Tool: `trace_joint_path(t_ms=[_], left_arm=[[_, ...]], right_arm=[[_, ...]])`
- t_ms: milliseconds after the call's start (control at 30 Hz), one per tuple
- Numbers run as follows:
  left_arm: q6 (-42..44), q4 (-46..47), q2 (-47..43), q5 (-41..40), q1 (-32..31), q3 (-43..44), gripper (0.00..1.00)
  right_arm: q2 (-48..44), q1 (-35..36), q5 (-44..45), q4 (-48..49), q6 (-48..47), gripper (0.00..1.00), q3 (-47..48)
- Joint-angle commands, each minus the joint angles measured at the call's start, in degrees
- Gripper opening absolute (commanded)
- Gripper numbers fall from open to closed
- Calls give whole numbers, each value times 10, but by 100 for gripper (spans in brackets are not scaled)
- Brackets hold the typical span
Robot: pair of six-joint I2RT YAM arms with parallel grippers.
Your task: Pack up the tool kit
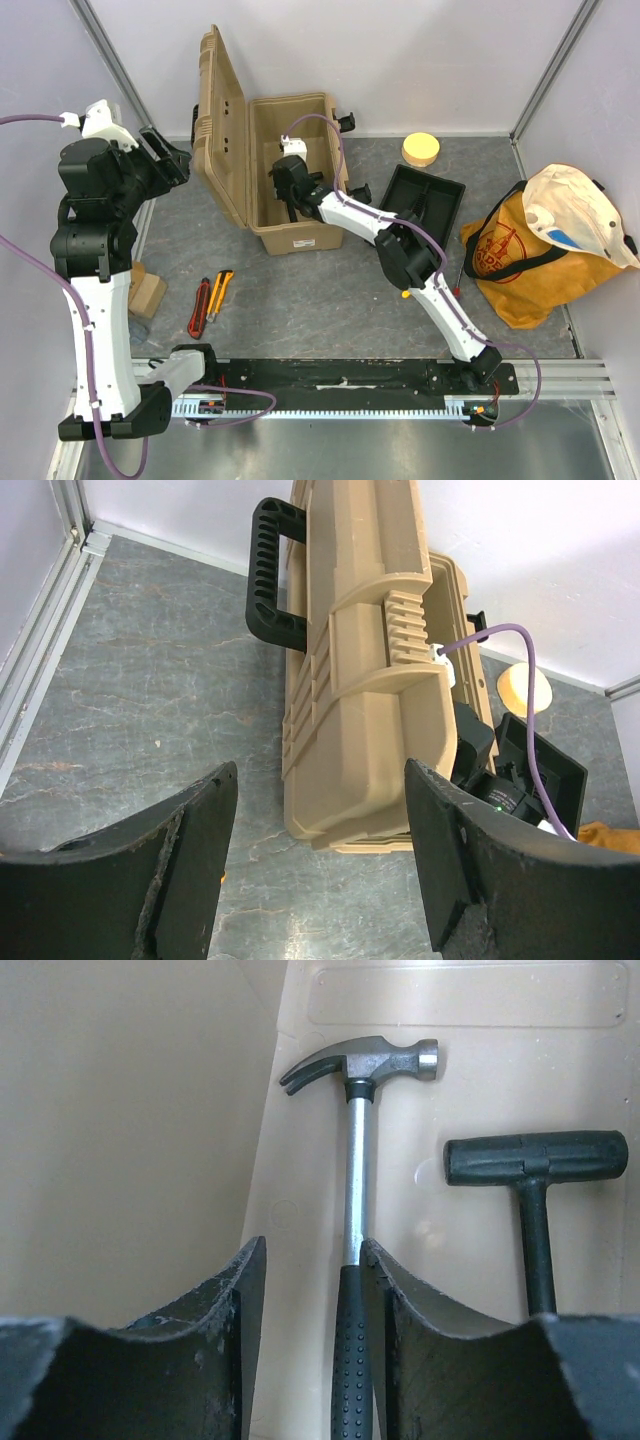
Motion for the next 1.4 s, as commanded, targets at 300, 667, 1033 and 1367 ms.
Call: trace_joint_path(t_ms=[300,667,1033,1367], left_arm=[[7,-24,-47,-23,-2,-44,74],[5,-23,-50,13,-2,-42,74],[5,-14,-49,33,-3,-45,74],[5,-12,-53,37,-2,-57,74]], right_arm=[[-167,-2,18,-1,-35,63,21],[-366,-50,171,-124,-48,74,-138],[-485,-223,145,-147,39,79,-413],[-413,-247,119,-179,89,79,-457]])
